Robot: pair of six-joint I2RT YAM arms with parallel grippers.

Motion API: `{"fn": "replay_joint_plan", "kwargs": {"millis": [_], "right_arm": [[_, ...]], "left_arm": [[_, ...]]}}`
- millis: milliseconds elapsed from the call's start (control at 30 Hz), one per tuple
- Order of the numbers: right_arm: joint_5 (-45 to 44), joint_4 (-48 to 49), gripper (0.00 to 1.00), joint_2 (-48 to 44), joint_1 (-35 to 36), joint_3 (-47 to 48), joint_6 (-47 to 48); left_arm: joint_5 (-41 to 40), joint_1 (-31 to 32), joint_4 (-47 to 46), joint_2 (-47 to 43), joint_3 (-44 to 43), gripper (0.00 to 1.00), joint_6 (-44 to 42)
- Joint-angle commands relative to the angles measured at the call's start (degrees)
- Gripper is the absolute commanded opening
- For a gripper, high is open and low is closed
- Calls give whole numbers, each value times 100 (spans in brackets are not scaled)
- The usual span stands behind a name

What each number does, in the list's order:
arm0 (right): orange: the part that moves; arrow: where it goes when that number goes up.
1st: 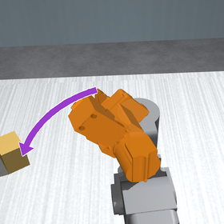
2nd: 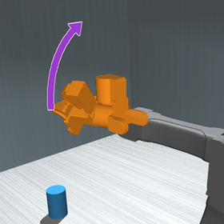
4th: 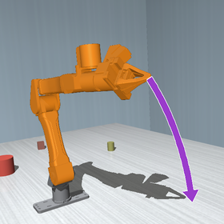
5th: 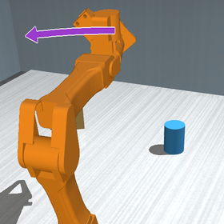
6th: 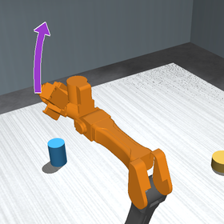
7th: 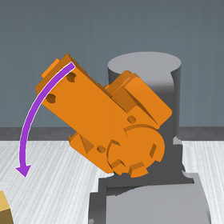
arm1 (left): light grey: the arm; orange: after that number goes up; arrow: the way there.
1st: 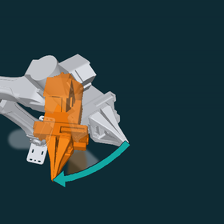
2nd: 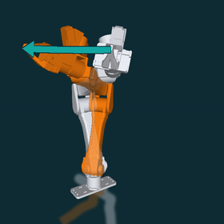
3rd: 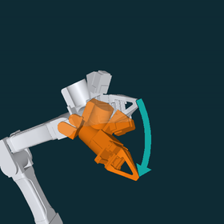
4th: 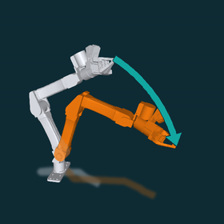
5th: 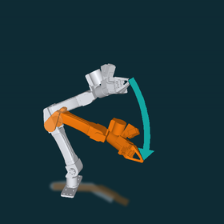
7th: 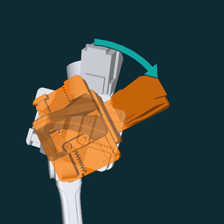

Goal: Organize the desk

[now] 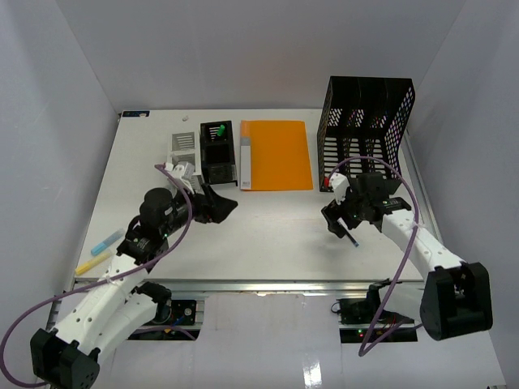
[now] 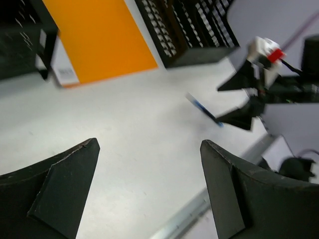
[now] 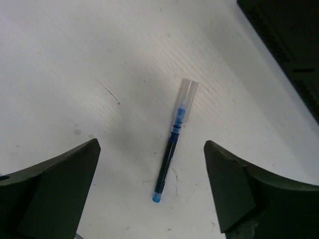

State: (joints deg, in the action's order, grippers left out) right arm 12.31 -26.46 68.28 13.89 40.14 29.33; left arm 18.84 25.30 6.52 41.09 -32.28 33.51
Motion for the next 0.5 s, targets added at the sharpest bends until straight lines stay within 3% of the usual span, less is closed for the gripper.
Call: {"fn": "replay_joint_plan", "kwargs": {"millis": [0, 467], "right_arm": [[-919, 252, 80, 242, 44, -193, -209], [-526, 352, 40, 1128, 25, -140, -172]], "left_arm": [[757, -12, -709, -608, 620, 94, 1371], [399, -16, -1493, -670, 1589, 90, 2989]]}}
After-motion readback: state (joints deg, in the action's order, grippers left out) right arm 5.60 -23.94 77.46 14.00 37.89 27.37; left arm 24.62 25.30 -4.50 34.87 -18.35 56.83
